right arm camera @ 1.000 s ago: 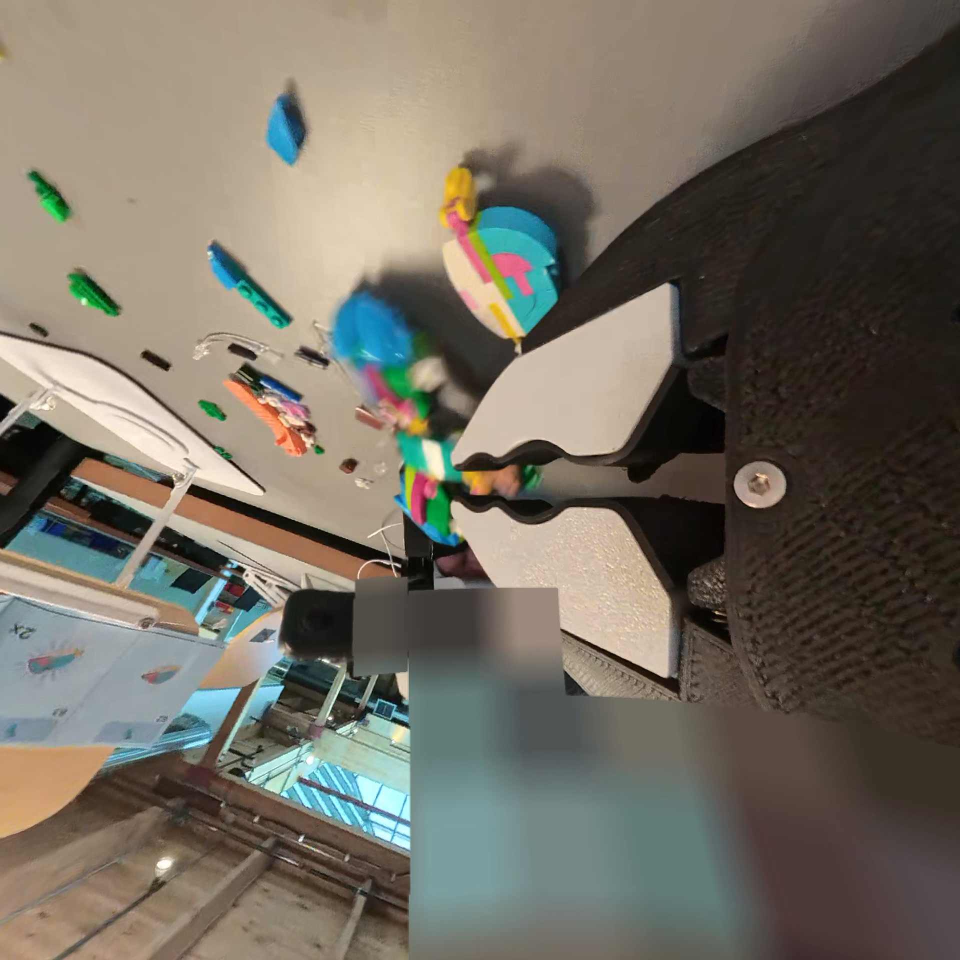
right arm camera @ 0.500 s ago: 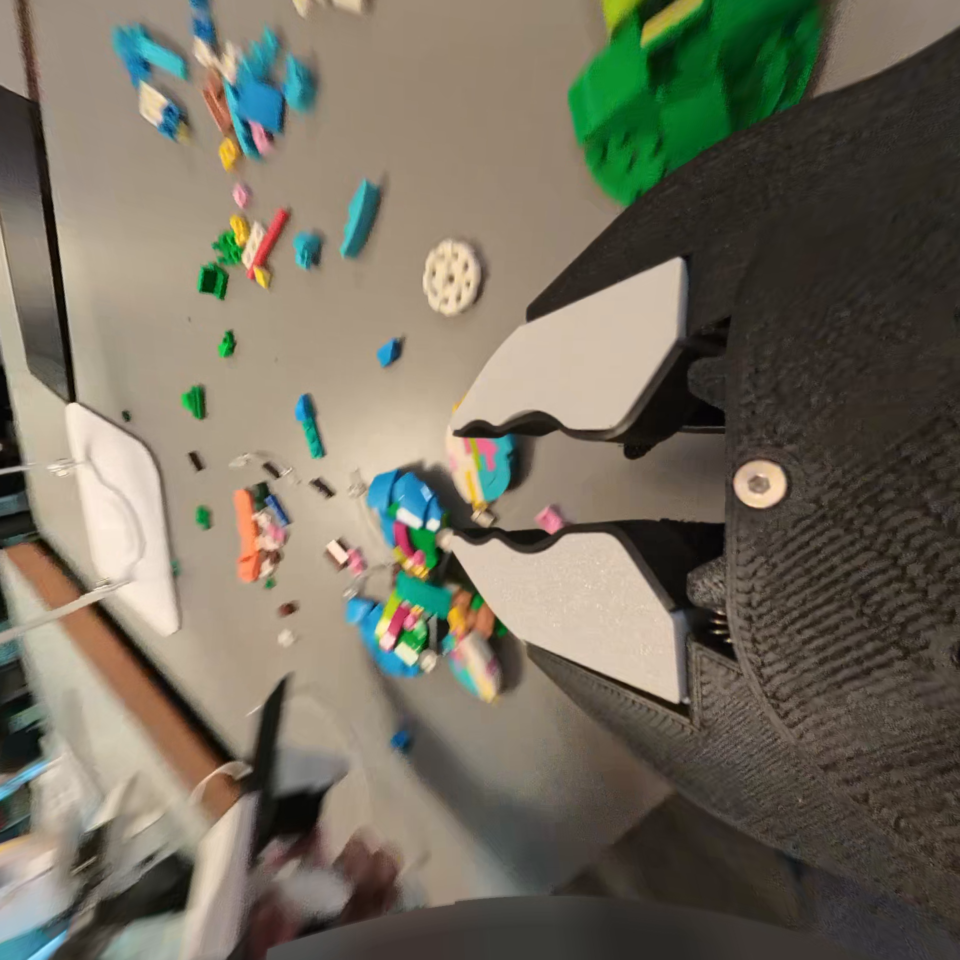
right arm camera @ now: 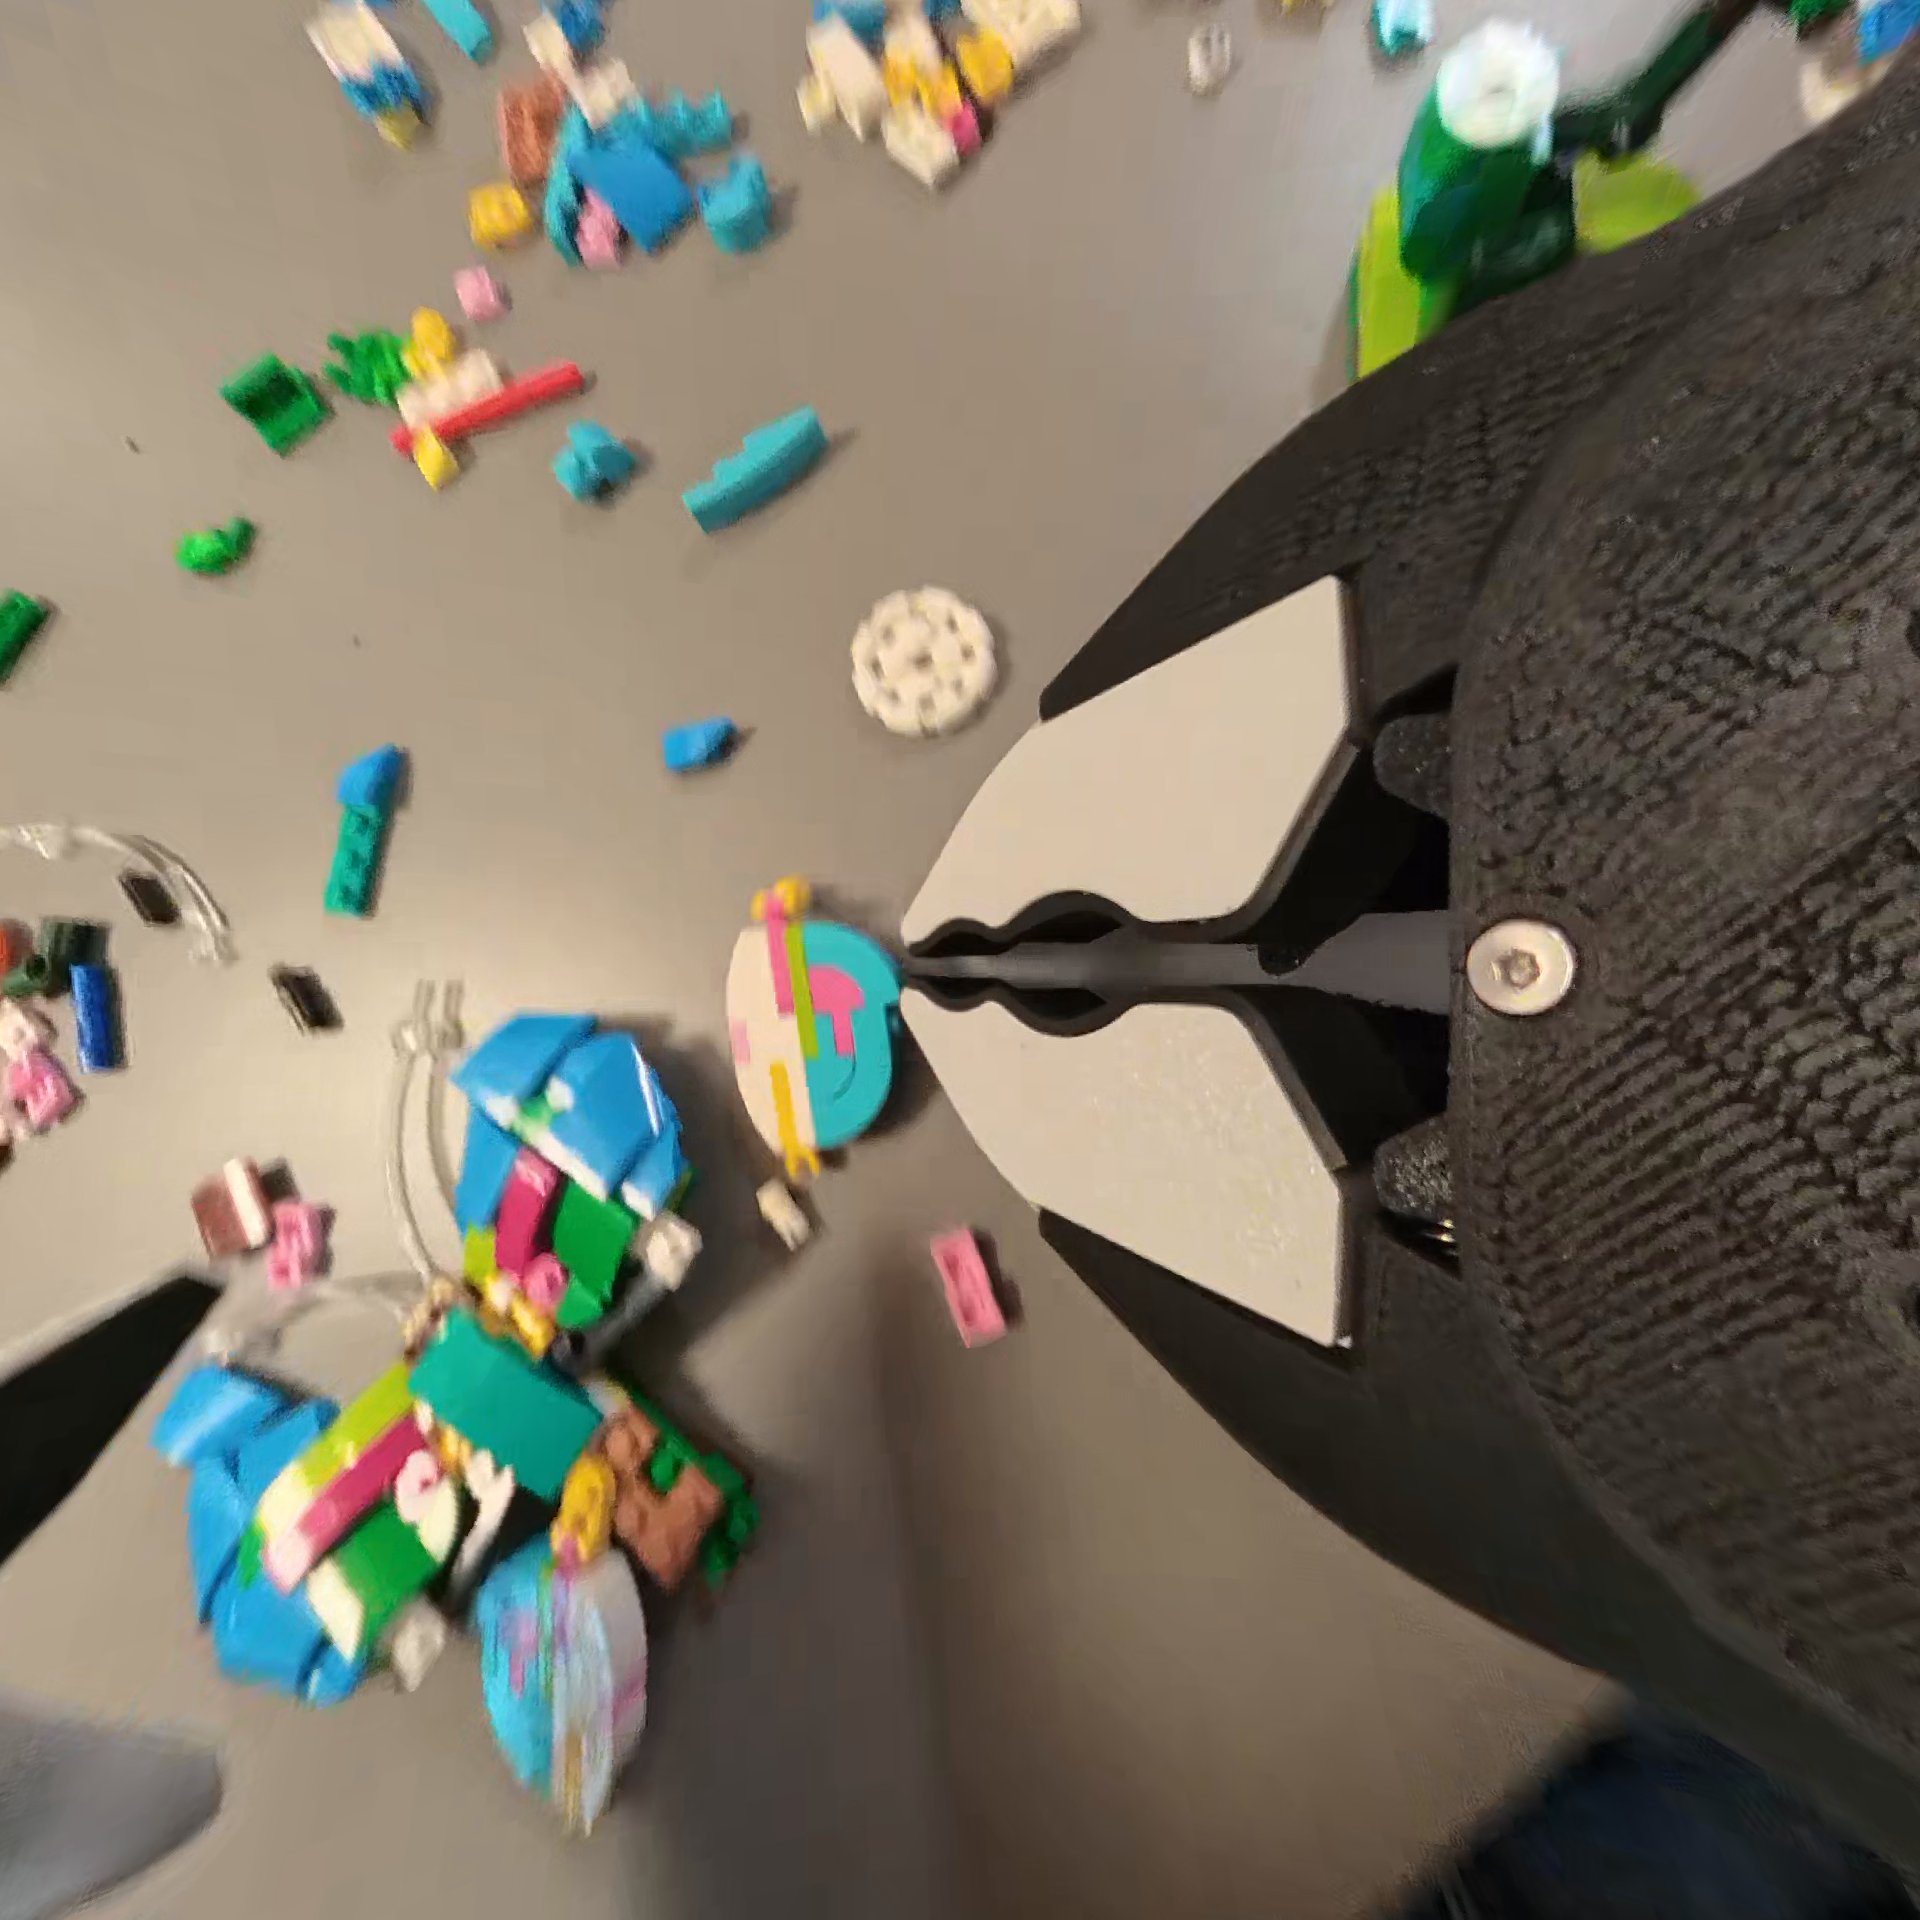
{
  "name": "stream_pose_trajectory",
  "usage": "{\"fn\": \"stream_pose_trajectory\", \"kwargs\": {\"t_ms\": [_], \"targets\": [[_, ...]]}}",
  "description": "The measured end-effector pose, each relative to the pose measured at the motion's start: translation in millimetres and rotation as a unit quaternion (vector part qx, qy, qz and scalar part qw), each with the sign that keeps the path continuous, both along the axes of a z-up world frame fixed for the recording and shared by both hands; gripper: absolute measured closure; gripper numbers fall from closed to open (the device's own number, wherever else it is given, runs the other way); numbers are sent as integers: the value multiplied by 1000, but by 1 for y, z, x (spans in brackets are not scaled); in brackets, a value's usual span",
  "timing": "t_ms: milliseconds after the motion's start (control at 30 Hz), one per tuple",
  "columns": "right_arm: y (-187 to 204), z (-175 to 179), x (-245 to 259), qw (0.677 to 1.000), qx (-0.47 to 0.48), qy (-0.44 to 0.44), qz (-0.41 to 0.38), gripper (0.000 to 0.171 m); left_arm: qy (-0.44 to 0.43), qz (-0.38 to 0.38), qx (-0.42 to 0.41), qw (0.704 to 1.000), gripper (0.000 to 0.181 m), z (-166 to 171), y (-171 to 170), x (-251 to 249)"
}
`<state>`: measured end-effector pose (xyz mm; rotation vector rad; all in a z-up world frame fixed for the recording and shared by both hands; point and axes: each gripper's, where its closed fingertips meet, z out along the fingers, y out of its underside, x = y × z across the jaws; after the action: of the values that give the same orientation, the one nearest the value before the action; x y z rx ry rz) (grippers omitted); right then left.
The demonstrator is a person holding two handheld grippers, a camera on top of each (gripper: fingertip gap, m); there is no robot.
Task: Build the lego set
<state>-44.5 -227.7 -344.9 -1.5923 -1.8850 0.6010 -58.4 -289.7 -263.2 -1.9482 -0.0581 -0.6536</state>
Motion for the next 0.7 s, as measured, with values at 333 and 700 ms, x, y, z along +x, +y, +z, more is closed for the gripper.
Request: {"fn": "stream_pose_trajectory", "kwargs": {"t_ms": [333, 700], "targets": [[-1, 13, -11, 997, 35, 69, -20, 115, -6, 101, 63, 993, 92, 20, -38, -41], [22, 12, -1, 995, 81, 35, -38, 116, -8, 90, 46, 995, 90, 7, -47, -36]]}}
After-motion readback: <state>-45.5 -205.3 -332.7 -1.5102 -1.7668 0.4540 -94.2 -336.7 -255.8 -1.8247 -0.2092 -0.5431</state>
